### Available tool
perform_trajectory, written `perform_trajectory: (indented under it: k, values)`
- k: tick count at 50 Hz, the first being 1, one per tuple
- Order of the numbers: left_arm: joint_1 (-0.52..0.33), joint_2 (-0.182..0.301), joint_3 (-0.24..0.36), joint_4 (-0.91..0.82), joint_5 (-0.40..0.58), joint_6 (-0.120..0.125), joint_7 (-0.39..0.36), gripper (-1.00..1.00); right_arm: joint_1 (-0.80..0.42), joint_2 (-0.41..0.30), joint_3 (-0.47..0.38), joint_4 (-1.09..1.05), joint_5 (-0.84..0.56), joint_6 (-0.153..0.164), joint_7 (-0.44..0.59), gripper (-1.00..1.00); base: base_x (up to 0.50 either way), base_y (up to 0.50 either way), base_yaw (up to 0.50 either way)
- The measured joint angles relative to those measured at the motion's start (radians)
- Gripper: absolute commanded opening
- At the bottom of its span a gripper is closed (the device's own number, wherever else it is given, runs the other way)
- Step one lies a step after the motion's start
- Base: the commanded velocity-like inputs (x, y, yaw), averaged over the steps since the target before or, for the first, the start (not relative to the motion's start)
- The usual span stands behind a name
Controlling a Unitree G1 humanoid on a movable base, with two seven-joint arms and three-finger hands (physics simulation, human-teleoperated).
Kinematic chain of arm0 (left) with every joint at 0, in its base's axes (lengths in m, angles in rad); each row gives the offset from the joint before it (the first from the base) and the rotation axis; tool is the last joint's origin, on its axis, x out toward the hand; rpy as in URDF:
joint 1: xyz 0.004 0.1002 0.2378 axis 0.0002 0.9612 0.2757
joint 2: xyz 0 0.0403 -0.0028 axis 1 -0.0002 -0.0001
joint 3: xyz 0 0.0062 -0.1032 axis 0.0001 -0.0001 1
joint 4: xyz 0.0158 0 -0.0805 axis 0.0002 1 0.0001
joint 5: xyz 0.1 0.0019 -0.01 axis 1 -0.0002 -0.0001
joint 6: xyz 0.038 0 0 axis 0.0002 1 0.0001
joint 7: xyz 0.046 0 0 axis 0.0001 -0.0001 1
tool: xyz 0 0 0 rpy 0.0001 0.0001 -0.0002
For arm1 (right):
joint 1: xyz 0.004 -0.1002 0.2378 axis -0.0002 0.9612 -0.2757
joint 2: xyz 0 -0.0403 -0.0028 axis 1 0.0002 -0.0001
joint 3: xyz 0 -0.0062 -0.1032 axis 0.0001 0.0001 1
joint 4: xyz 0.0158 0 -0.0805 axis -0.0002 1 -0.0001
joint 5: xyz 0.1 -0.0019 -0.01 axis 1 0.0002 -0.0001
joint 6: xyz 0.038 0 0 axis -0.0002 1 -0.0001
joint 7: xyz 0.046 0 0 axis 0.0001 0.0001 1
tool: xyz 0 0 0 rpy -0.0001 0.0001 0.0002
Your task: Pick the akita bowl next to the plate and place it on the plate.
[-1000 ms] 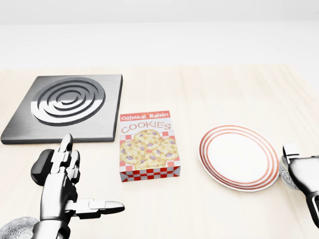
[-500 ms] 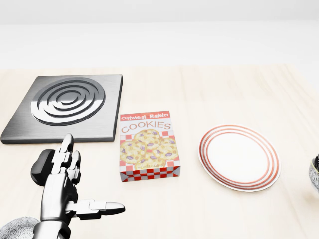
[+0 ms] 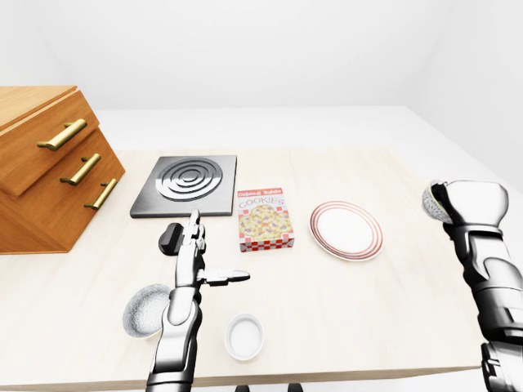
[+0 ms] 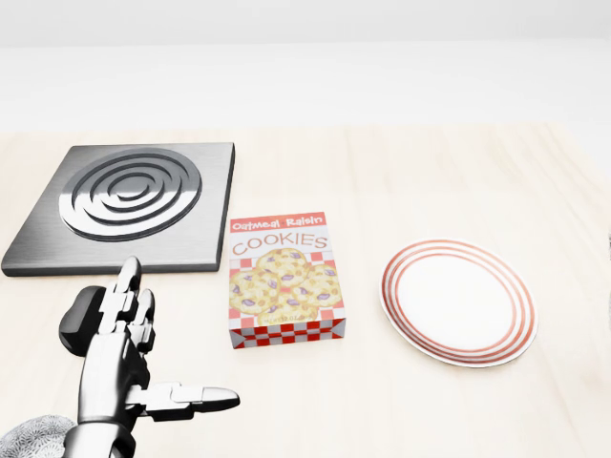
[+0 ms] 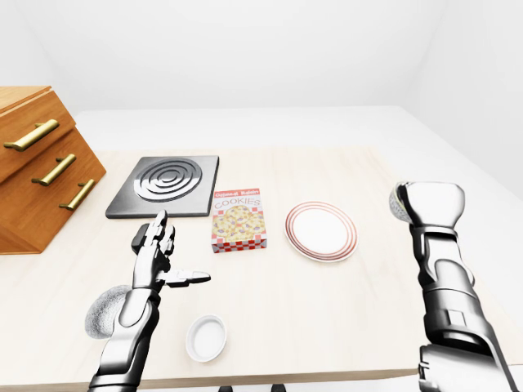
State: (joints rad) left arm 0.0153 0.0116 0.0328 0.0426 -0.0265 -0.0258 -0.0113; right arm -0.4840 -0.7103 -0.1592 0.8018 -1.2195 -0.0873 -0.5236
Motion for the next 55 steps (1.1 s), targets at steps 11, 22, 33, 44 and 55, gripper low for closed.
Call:
perform_trajectory:
  k: [11,22,33,44,55]
  values:
    - [0.000,0.000,0.000,-0.007,-0.002,0.006,-0.001,1.00,-0.035,0.030,-0.028,-0.157,-0.008,0.000,0.000,-1.00,0.00,0.00,0.00]
    - [0.000,0.000,0.000,-0.009,-0.004,0.007,-0.003,1.00,-0.098,0.049,-0.039,-0.305,-0.047,0.000,0.000,-1.00,0.00,0.00,0.00]
    - [0.000,0.000,0.000,-0.008,-0.005,0.006,-0.004,1.00,-0.154,0.088,-0.030,-0.422,-0.085,0.000,0.000,-1.00,0.00,0.00,0.00]
    - [0.000,0.000,0.001,-0.006,-0.007,0.004,-0.005,1.00,-0.183,0.148,-0.005,-0.509,-0.126,0.000,0.000,-1.00,0.00,0.00,0.00]
    - [0.003,0.000,0.000,-0.013,-0.008,0.008,-0.006,1.00,-0.178,0.205,0.026,-0.545,-0.201,0.000,0.000,-1.00,0.00,0.00,0.00]
